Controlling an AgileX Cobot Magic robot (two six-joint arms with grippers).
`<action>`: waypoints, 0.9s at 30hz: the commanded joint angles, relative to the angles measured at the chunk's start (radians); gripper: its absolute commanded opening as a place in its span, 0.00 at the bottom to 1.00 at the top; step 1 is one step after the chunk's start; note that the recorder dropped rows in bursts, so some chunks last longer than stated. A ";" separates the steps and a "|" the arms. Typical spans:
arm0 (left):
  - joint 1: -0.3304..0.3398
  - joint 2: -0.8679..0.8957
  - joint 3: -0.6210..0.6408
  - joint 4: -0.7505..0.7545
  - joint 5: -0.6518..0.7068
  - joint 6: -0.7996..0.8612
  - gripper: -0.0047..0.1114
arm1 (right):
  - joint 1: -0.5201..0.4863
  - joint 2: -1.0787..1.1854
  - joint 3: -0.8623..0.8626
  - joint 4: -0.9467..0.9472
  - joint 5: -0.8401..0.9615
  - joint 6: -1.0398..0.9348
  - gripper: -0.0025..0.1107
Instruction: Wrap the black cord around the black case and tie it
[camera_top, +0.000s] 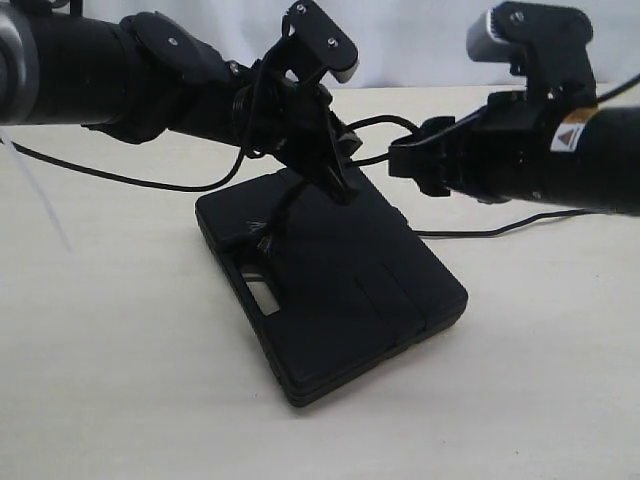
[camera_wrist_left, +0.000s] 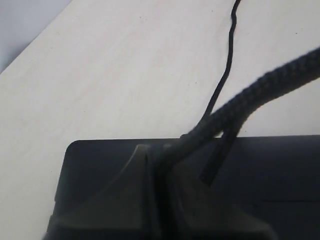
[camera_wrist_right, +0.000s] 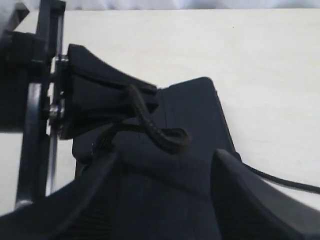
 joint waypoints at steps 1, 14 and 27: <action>-0.002 0.000 -0.010 -0.012 0.017 -0.009 0.04 | -0.004 0.000 0.134 0.136 -0.317 0.021 0.48; -0.002 0.000 -0.010 -0.035 0.064 -0.009 0.04 | 0.081 0.162 0.160 0.129 -0.588 0.110 0.48; 0.003 -0.002 -0.010 -0.029 -0.009 -0.006 0.04 | 0.078 0.199 0.163 0.193 -0.531 0.077 0.06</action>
